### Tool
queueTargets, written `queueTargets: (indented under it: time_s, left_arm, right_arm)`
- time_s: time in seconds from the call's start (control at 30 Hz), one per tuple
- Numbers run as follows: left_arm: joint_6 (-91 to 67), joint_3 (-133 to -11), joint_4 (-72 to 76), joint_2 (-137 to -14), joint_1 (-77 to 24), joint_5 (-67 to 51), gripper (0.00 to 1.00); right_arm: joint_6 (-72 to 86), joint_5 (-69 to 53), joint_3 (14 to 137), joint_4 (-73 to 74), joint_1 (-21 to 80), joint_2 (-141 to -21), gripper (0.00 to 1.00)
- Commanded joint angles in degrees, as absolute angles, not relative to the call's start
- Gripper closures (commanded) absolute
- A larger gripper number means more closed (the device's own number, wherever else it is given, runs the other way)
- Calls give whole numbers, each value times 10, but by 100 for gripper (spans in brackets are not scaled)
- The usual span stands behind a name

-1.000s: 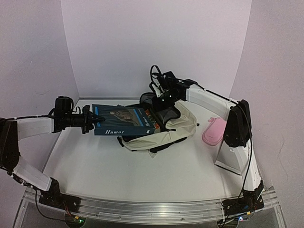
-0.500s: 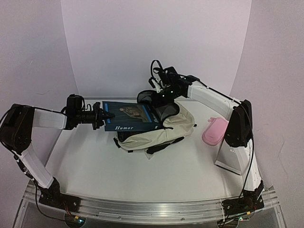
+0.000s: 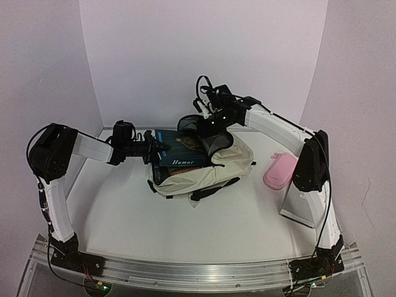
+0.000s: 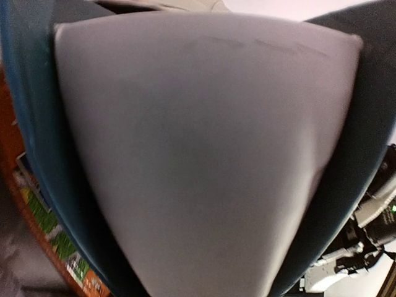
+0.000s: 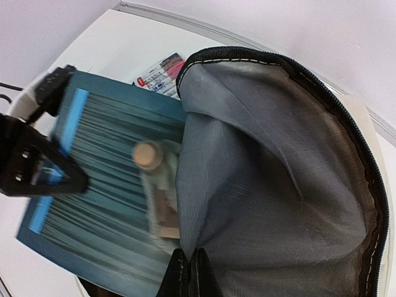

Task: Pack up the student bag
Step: Place the book in the student bag.

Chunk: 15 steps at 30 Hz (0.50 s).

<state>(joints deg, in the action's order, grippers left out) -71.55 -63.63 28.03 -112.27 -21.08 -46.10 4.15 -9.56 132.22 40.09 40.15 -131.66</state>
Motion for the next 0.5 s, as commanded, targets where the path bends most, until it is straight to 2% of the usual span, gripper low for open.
queueTargets:
  time_s: [0.0,0.1,0.27,0.47]
  left_arm:
    - [-738,-693,356,-1152,-229,-392,97]
    - [-729,-733,327,-1190,-250,-374,92]
    - [-714,-762,259,-1216,-272,-340,74]
    - [-632,-806,69,-1192,-273,-306,34]
  right_arm:
    - [28,-134,1367,350,406,-1275,100]
    - [30,-136,1372,349,401,-1283,100]
    - [39,-137,1392,346,379,-1300,100]
    - [37,-141,1396,343,349,-1317,100]
